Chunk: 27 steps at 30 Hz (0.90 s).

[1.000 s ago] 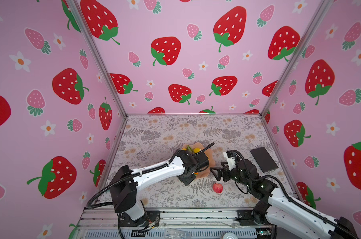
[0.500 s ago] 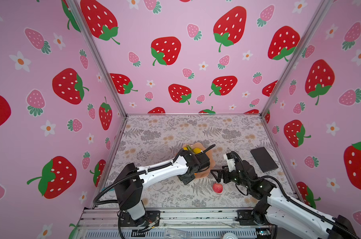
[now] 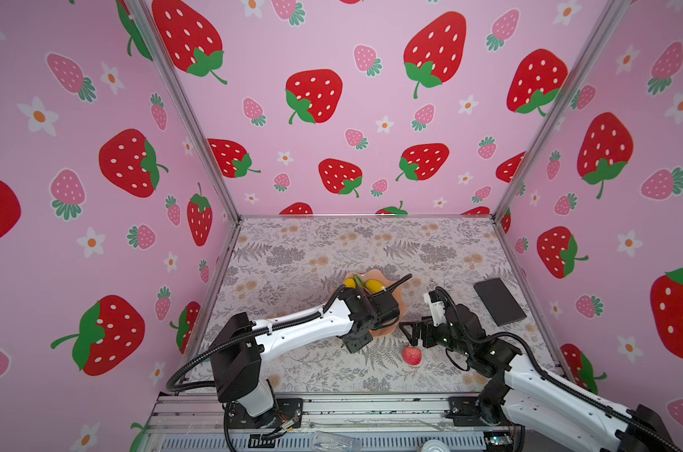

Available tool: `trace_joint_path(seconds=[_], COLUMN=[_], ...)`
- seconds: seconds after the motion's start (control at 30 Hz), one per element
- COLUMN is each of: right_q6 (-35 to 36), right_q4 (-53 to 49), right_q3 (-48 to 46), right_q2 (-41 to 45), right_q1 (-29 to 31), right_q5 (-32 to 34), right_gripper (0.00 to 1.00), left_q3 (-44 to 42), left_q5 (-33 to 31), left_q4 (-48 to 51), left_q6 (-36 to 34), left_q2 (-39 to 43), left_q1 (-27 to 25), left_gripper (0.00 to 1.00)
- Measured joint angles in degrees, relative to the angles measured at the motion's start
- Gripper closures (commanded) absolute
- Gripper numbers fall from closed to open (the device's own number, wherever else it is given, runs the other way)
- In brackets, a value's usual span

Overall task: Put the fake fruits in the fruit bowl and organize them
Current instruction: 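Lift the tangerines with the left gripper and set them in the bowl's near side, then grasp the red apple with the right gripper while the left gripper withdraws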

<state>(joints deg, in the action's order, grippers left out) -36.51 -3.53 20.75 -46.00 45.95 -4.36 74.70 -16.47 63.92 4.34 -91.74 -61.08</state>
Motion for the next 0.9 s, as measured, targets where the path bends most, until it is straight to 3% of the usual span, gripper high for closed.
trace_joint_path(seconds=[0.13, 0.23, 0.37, 0.6, 0.9], right_q6=[-1.4, -3.4, -6.4, -11.6, -15.0], right_q4=[-1.7, -3.7, -7.3, -11.3, -13.1], right_q3=[0.0, -0.5, -1.5, -1.9, -1.5], right_q2=[0.4, 2.1, 4.7, 2.4, -7.9], right_q1=[0.0, 0.1, 1.9, 9.1, 15.6], right_q5=[0.0, 0.1, 1.0, 3.5, 7.8], right_gripper=[0.01, 0.01, 0.0, 0.04, 0.16], left_q3=[0.0, 0.0, -3.7, -14.7, -17.2], left_q5=[0.0, 1.7, 10.5, 25.2, 25.0], left_q4=[-1.4, -2.6, -7.6, -14.4, -16.6], left_q6=[0.0, 0.4, 1.5, 4.8, 6.4], left_q2=[3.3, 6.8, 15.7, 28.3, 33.7], left_q1=[0.0, 0.1, 0.4, 0.4, 0.5], left_gripper=[0.31, 0.13, 0.02, 0.01, 0.01])
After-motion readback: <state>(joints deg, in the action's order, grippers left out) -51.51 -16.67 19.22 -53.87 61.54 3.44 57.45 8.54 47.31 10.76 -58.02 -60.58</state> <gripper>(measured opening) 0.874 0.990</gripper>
